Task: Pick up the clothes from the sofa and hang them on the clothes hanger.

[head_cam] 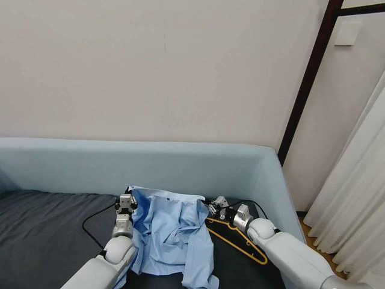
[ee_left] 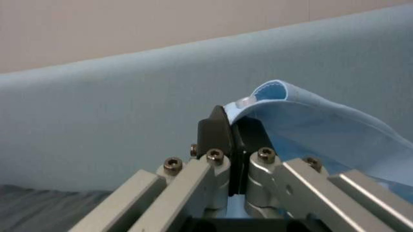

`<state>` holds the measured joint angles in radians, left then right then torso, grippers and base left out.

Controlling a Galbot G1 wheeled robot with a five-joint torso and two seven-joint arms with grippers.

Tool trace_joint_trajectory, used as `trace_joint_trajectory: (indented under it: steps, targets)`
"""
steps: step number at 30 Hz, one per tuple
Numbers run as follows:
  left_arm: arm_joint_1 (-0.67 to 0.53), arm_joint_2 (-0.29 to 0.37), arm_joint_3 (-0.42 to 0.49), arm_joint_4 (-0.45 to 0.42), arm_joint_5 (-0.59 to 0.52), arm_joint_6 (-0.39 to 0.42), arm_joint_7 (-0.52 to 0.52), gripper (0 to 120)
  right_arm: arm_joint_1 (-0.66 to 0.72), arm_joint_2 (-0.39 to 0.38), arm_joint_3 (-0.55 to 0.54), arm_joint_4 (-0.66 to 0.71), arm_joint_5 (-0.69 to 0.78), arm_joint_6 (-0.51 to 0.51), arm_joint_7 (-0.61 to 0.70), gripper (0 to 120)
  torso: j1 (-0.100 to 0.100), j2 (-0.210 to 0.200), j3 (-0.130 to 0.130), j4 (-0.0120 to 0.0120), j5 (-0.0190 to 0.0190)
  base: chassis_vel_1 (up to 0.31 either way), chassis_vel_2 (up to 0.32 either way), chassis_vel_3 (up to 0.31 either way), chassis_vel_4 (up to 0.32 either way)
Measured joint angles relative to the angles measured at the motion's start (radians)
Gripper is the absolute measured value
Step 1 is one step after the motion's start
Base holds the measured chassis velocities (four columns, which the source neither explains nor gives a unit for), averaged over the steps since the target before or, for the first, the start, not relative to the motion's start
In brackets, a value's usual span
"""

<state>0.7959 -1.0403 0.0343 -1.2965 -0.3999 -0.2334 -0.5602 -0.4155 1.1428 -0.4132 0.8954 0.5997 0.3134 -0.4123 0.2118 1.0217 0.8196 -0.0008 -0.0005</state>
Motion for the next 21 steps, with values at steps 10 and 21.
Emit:
trace_joint_trajectory:
  steps: [10,21]
  targets:
    - [0.033,0.014,-0.006,-0.048,-0.002,0.02,-0.004,0,-0.049,-0.074,0.013,0.107,-0.043,-0.009,0.037,46,0.0,0.0,0.0,-0.0002,0.0,0.0,0.0,0.0,0.0]
    - [0.069,0.031,-0.006,-0.085,0.018,0.013,0.0,0,-0.211,-0.286,0.119,0.374,-0.019,-0.226,0.183,88,0.0,0.0,0.0,-0.0007,-0.0001,0.0,0.0,0.0,0.0]
